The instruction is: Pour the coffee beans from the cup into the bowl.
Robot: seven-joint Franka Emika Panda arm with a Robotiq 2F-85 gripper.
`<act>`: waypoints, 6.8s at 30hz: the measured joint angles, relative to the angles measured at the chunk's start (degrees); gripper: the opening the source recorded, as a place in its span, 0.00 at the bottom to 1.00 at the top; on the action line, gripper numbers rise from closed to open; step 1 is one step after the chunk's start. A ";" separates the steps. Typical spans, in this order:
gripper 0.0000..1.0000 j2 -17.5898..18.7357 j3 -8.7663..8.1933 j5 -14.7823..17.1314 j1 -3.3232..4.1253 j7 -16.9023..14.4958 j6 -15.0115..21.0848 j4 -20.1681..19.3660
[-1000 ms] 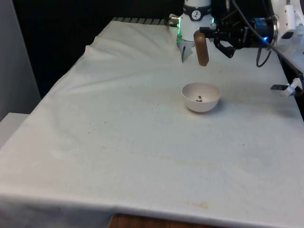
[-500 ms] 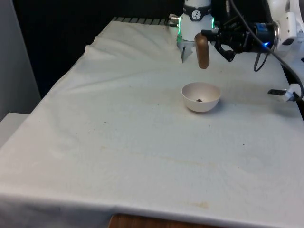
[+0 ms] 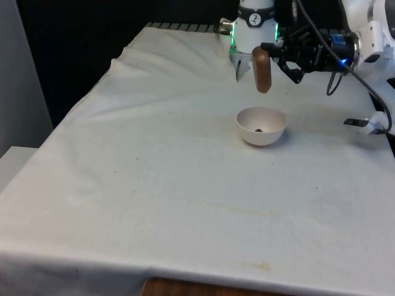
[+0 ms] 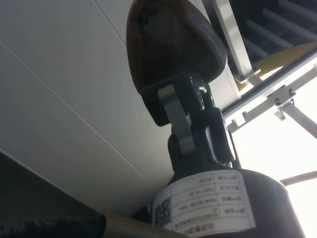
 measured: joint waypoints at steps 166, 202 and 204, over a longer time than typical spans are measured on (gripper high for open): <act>0.00 -19.54 -21.20 17.93 -8.77 4.76 46.58 -2.75; 0.00 -18.68 -27.44 19.88 -8.82 -1.09 57.98 -0.74; 0.00 -18.51 -27.73 20.17 -8.82 -1.49 59.01 -0.52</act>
